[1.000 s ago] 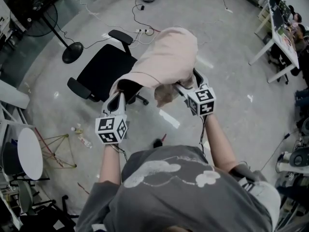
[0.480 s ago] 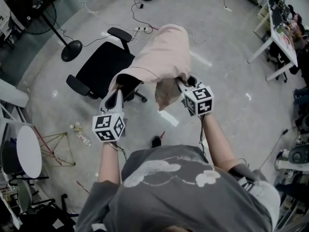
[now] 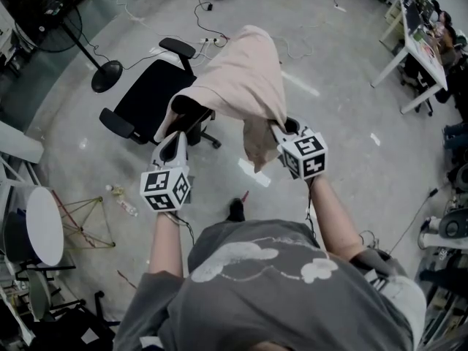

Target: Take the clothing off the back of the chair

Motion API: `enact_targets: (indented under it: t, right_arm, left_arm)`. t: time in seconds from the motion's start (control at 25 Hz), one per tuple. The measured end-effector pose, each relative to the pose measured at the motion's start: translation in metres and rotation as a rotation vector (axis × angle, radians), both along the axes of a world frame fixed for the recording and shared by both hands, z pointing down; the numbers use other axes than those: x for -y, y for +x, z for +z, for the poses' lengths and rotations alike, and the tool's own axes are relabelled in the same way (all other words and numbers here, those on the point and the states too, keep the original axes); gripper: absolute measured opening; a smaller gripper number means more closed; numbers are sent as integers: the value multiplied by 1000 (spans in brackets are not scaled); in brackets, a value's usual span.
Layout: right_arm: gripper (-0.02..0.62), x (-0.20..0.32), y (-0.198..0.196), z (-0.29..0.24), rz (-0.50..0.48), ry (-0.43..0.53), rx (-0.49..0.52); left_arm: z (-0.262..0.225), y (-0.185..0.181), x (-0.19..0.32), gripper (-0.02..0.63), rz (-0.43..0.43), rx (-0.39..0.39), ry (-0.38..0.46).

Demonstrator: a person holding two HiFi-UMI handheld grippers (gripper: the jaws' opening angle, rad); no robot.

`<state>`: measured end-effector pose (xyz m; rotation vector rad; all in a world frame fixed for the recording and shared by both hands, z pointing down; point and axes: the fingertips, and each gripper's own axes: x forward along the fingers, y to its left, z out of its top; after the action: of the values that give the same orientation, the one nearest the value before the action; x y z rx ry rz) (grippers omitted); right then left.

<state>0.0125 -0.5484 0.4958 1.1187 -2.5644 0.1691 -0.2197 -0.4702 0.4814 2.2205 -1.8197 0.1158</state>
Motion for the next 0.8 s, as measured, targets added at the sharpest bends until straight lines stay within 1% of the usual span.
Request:
enact_targets:
  t: [0.12, 0.36, 0.6, 0.8]
  right_arm:
    - [38, -23, 4, 4, -15, -18, -13]
    - [37, -66, 19, 3, -11, -27, -10]
    - [37, -110, 35, -8, -2, 0, 17]
    - [37, -151, 51, -10, -4, 8, 19]
  left_arm:
    - [0, 9, -15, 0, 11, -5, -3]
    - [-3, 34, -52, 0, 47, 8, -3]
    - [-9, 54, -92, 0, 59, 13, 18]
    - [-14, 72, -134, 0, 60, 13, 35]
